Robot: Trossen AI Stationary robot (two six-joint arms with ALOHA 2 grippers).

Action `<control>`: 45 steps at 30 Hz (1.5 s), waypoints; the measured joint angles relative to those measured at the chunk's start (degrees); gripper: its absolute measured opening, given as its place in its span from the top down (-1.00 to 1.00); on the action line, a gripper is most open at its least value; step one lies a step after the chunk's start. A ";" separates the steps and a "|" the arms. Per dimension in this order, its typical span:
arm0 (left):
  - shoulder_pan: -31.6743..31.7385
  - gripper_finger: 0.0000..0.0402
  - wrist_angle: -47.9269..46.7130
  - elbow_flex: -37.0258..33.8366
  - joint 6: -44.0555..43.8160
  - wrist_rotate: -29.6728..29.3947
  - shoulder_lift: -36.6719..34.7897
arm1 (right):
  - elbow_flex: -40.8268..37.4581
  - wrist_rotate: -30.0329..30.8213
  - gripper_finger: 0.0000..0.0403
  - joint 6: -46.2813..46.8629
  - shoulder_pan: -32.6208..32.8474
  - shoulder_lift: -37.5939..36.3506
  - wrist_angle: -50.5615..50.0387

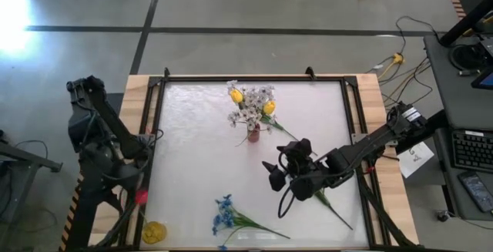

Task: Sort flowers into vase by color
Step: Put the red tulip into the yellow flower vase

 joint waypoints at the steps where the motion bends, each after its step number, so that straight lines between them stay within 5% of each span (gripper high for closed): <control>1: 0.01 -0.02 -2.26 1.29 -0.01 -0.57 0.08 | 0.00 0.00 -0.79 0.05 0.00 0.00 -0.61; 5: -0.01 -0.11 -19.64 7.56 -0.45 -5.06 0.34 | 0.00 -0.02 -0.79 0.19 -0.11 0.00 -3.78; 9: -0.01 -0.10 -35.13 12.80 -5.21 -18.48 -1.29 | -0.02 -0.32 -0.79 1.57 -1.16 0.84 -9.70; 17: 0.15 0.07 -34.71 12.04 -15.41 -51.70 -10.28 | -4.79 -13.86 -0.79 -4.15 -10.08 4.24 -17.67; 26: 0.26 0.24 -18.79 -1.71 -20.31 -71.86 -15.41 | -23.65 -22.84 -0.79 -29.51 -23.79 1.22 10.09; 37: 5.21 0.39 5.63 -16.30 -20.23 -83.91 -12.23 | -50.89 -31.17 -0.62 -45.06 -37.59 -4.06 52.94; 42: 16.64 0.45 6.24 -16.71 -21.12 -82.46 -11.63 | -51.82 -38.84 -0.61 -52.67 -46.41 -0.75 61.59; 45: 24.86 0.47 7.48 -16.66 -19.42 -74.60 -11.48 | -50.06 -44.65 -0.61 -55.02 -49.67 2.38 62.72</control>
